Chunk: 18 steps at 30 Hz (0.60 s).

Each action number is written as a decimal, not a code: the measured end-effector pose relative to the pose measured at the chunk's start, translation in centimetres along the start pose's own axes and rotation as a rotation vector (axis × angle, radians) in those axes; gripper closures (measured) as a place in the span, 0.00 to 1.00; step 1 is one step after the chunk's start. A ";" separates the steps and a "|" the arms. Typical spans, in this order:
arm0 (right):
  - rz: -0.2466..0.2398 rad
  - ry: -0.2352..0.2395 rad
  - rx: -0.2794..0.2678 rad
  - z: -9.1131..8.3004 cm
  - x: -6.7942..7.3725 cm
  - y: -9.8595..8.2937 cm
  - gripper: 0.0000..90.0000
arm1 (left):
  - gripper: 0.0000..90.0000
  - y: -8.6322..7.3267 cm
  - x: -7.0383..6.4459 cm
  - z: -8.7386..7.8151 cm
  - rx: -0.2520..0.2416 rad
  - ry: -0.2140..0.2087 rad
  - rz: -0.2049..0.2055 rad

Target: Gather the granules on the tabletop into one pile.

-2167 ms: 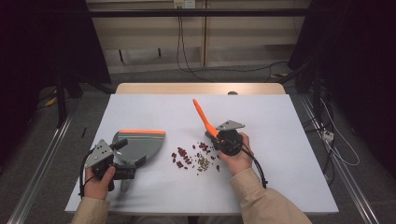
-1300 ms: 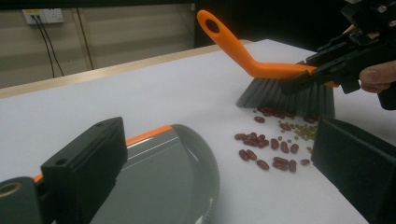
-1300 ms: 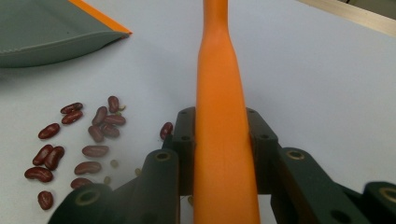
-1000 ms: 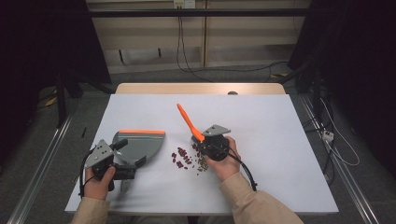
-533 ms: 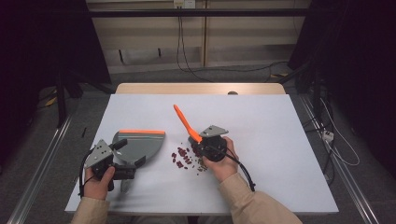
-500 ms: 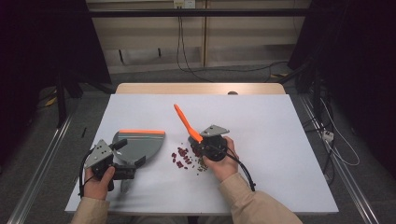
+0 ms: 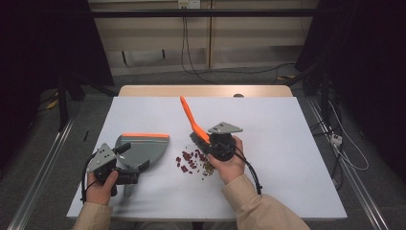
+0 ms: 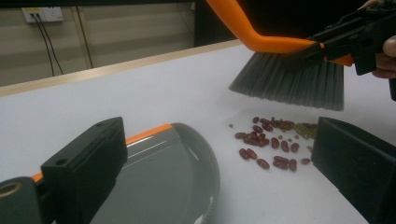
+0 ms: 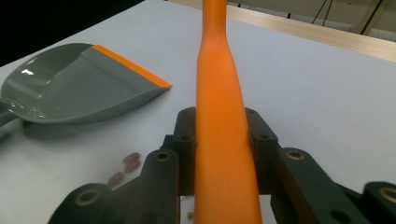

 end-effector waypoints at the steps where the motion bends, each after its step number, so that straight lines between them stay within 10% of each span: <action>1: 0.002 0.004 0.001 0.1 0.4 0.1 0.79 | 0.04 0.0 0.0 0.0 -0.001 -0.001 -0.001; 18: 0.055 0.123 0.015 1.6 4.6 -1.1 0.79 | 0.04 0.1 0.0 -0.1 -0.005 0.003 0.000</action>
Point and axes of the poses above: each handheld gripper's, and its own axes: z roughly forward along the jaws, y roughly out of its top, x roughly to its left, the point moved 7 cm from there along z, roughly forward along the jaws, and after that the axes turned 10 degrees about z, right-handed, at the moved point
